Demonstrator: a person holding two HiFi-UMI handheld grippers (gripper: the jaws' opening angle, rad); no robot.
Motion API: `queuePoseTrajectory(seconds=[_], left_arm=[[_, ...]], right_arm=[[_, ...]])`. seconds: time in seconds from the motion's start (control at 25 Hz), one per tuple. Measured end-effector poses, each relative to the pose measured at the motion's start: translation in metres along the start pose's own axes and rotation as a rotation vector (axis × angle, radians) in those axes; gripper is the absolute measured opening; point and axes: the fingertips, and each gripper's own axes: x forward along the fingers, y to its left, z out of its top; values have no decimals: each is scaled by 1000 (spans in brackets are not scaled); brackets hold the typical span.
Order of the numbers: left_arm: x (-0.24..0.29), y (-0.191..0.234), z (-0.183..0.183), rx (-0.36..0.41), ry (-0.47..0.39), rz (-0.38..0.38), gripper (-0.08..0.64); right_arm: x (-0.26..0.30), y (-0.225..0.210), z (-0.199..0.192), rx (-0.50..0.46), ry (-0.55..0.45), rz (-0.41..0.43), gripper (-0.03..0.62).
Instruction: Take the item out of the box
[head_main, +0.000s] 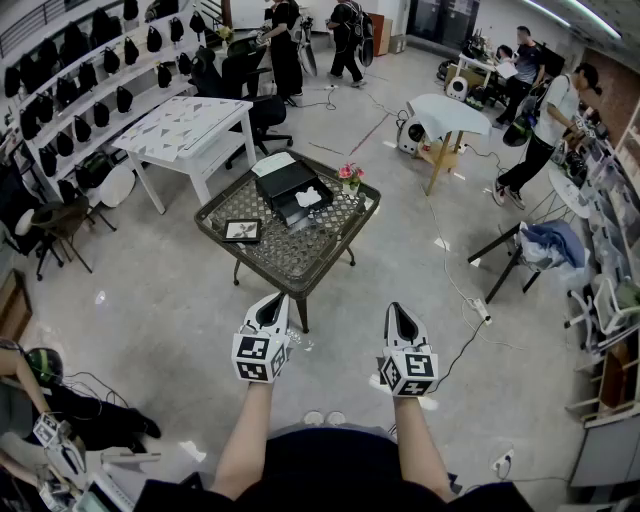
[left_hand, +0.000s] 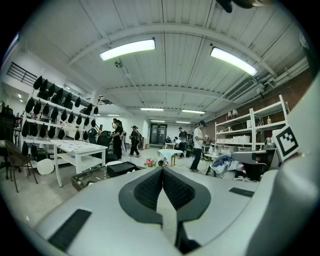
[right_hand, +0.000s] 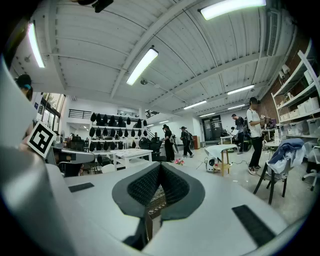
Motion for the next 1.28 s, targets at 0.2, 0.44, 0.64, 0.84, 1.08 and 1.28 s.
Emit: queuePoseTrajectory(seconds=[0.2, 0.44, 0.64, 0.84, 1.08, 1.28], left_arm=[[2, 2, 0, 1, -1, -1, 20], [4, 0, -1, -1, 5, -7, 20], [7, -3, -4, -2, 8, -11, 20], [9, -7, -4, -6, 13, -18, 20], [11, -10, -6, -7, 19, -27, 20], [10, -10, -9, -13, 22, -33, 20]], right_arm=[[2, 1, 0, -2, -1, 0, 0], [2, 0, -1, 6, 4, 0, 0], [2, -1, -2, 23, 2, 7, 2], [0, -2, -2, 43, -1, 13, 2], [0, 0, -6, 45, 16, 32, 2], [-2, 7, -4, 42, 9, 58, 11]])
